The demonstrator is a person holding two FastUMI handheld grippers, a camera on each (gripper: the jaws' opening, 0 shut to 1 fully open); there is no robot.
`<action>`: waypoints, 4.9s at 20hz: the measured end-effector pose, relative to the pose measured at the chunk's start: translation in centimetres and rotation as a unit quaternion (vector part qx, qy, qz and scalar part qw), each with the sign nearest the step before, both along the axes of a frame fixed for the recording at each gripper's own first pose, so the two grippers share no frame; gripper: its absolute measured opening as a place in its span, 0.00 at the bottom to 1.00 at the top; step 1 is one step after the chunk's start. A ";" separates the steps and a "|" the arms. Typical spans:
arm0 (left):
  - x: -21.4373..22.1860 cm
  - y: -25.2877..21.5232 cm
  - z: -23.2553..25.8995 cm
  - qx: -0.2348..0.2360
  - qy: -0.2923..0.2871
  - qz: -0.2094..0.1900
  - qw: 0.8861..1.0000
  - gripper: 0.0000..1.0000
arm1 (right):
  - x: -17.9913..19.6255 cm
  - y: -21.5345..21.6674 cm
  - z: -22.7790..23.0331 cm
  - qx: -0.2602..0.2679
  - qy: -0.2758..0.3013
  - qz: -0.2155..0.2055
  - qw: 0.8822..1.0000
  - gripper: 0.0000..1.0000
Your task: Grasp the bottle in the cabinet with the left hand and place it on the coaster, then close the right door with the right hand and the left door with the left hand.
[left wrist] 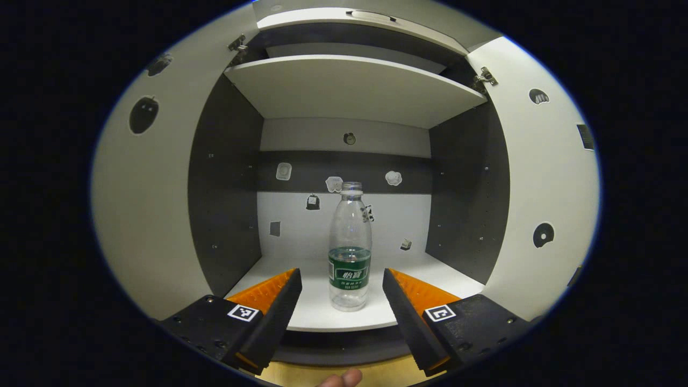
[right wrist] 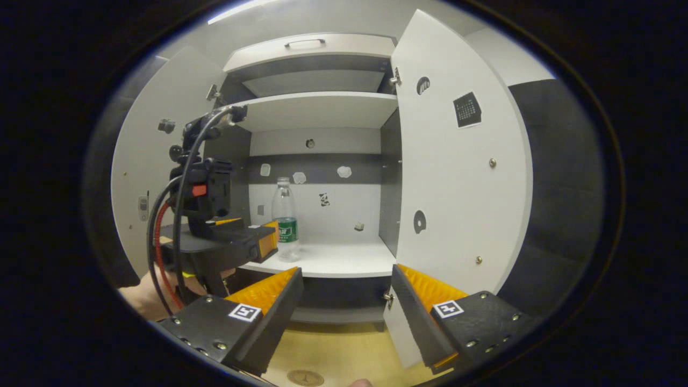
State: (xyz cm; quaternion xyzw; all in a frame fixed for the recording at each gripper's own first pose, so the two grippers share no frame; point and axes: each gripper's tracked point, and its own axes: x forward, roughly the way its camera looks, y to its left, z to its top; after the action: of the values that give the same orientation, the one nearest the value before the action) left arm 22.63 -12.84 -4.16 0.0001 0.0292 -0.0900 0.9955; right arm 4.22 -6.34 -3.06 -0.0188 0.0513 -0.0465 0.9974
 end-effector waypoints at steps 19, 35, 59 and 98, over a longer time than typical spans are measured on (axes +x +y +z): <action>9.0 -2.0 0.2 0.002 0.004 0.016 1.000 0.82 | -0.8 -2.4 -1.8 -0.009 0.036 -0.017 0.999 1.00; -10.3 -0.5 -0.8 -0.004 -0.028 0.013 1.000 0.81 | -5.9 -5.2 -3.7 0.013 0.055 -0.023 0.998 1.00; -22.5 -5.1 -30.9 0.022 0.144 -0.033 0.989 0.82 | -11.4 -9.3 -13.9 0.022 0.179 -0.041 0.983 1.00; -25.2 -5.6 -23.9 0.017 0.091 -0.037 0.995 0.88 | -13.6 -8.9 -11.1 0.056 0.158 -0.009 0.986 1.00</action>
State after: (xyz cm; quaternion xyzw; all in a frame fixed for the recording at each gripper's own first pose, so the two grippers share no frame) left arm -2.53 -18.45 -28.02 0.0102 0.1211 -0.1255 0.9846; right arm -9.42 -15.20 -14.14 0.0310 0.2106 -0.0494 0.9758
